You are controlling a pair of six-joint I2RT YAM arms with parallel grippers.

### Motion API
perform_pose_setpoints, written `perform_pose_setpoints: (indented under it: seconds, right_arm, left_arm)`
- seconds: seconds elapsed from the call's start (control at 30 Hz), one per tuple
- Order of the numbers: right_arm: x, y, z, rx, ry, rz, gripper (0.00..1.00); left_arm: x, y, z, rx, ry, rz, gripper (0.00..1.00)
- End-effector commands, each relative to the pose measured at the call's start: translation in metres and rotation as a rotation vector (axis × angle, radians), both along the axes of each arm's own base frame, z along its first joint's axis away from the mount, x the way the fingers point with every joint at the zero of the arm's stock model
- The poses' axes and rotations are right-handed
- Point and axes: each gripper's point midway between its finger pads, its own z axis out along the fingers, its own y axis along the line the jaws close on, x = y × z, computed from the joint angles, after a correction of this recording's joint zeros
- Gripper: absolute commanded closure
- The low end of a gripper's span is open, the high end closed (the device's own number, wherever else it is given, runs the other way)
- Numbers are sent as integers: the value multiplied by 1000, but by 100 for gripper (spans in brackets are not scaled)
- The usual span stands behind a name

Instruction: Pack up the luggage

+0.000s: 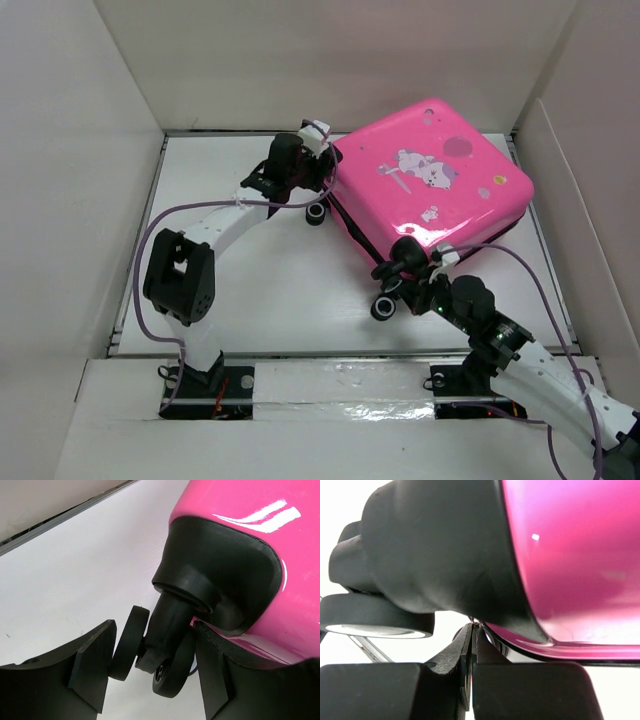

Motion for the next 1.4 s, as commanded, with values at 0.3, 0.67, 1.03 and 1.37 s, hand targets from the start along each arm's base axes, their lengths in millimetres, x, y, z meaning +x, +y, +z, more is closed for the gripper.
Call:
perform_pose_setpoints:
  seconds: [0.3,0.67,1.03,1.37]
  right_arm:
    - [68,-55,112,74,-283,-203,100]
    - [83,-67,90,335,-260,-310,100]
    - [74,-37,77,432,-354,-450,100]
    - [75,15,56,308,-251,-398,100]
  left_arm:
    - [-82,52,-20,-319,65,414,100]
    - [-237,-30,-22,-467,152,144,100]
    - [-272,-109,31,-659,178,-95,100]
    - [-269,-100,78,-685,101,-108,100]
